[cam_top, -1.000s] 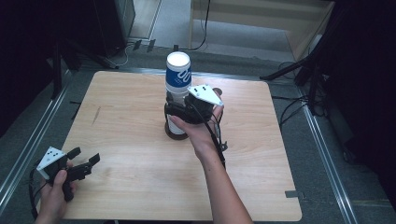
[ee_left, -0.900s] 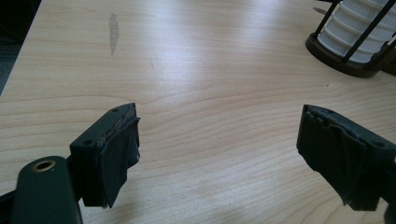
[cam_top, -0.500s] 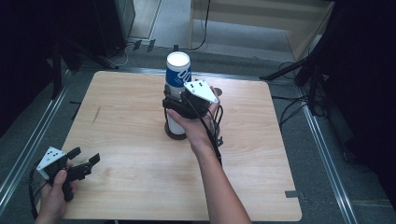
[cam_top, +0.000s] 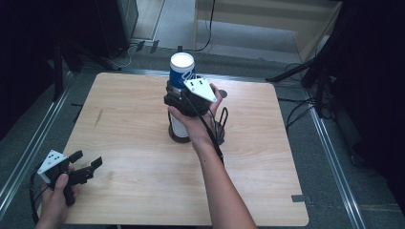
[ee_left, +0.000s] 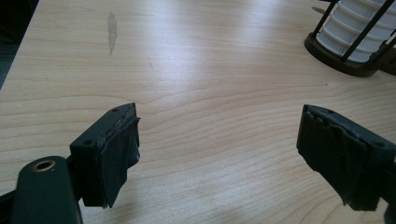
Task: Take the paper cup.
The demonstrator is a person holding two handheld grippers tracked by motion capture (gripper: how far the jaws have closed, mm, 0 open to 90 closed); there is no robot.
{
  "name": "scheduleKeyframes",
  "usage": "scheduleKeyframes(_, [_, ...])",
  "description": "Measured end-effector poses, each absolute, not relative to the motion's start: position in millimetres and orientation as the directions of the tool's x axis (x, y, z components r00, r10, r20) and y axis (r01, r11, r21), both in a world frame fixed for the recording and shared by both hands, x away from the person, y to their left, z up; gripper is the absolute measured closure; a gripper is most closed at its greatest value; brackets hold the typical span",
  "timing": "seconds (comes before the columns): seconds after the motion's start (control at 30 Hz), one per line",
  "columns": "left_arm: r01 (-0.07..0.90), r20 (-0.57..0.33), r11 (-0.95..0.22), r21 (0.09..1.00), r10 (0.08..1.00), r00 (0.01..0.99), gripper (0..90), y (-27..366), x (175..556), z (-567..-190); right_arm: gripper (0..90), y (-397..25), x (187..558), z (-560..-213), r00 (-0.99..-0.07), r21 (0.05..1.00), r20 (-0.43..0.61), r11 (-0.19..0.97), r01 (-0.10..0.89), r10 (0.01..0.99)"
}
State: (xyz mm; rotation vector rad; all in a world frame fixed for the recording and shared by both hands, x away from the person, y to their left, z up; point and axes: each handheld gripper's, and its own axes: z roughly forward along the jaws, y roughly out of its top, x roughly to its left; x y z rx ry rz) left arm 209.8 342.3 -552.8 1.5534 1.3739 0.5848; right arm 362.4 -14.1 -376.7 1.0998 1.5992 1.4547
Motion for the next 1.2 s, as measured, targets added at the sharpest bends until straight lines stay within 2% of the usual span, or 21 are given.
scheduleKeyframes(0.3, [0.485, -0.228, 0.079, 0.871, 0.939, 0.256, 13.8, 342.2, 209.9, -552.8, 15.8, -9.7, 365.6, -376.9, -0.389, 0.992, 0.032, 0.019, 0.127, 0.921])
scheduleKeyframes(1.2, [0.486, -0.226, 0.076, 0.871, 0.940, 0.257, 13.8, 342.0, 210.1, -552.8, 18.3, -11.5, 363.0, -371.8, -0.399, 0.995, 0.025, 0.015, 0.098, 0.916])
